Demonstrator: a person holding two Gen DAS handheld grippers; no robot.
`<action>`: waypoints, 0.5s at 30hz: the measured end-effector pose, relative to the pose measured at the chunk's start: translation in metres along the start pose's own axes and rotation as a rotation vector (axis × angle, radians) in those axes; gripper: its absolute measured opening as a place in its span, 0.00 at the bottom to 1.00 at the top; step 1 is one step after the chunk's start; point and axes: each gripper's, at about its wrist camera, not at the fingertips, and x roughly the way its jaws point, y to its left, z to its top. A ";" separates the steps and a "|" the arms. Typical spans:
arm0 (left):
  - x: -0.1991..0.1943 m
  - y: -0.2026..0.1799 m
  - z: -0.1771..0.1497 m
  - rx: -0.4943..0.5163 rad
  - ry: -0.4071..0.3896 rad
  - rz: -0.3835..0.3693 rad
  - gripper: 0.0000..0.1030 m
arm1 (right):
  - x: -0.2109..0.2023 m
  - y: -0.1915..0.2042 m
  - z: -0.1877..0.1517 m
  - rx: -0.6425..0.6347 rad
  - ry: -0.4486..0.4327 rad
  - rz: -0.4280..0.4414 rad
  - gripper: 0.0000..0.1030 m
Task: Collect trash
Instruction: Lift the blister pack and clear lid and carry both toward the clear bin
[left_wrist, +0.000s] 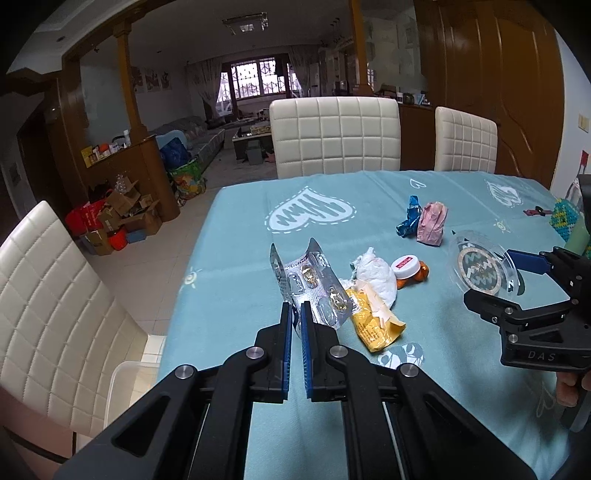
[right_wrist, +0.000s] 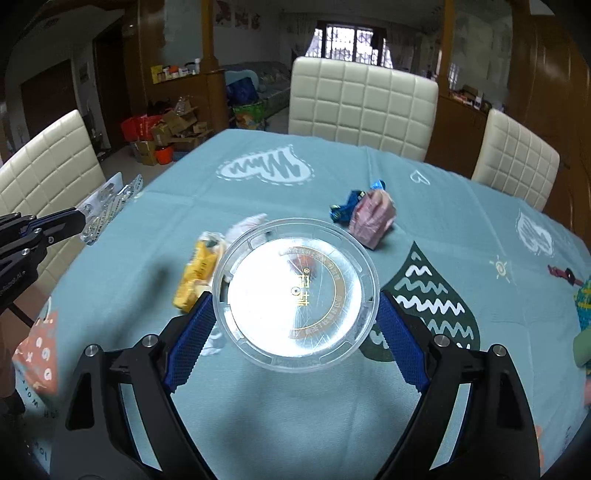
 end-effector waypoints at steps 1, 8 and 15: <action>-0.003 0.002 -0.001 -0.003 -0.005 0.002 0.05 | -0.005 0.006 0.001 -0.011 -0.007 0.003 0.84; -0.029 0.041 -0.014 -0.053 -0.038 0.043 0.05 | -0.023 0.049 0.014 -0.092 -0.045 0.032 0.84; -0.042 0.095 -0.036 -0.130 -0.037 0.102 0.05 | -0.023 0.110 0.023 -0.186 -0.045 0.093 0.84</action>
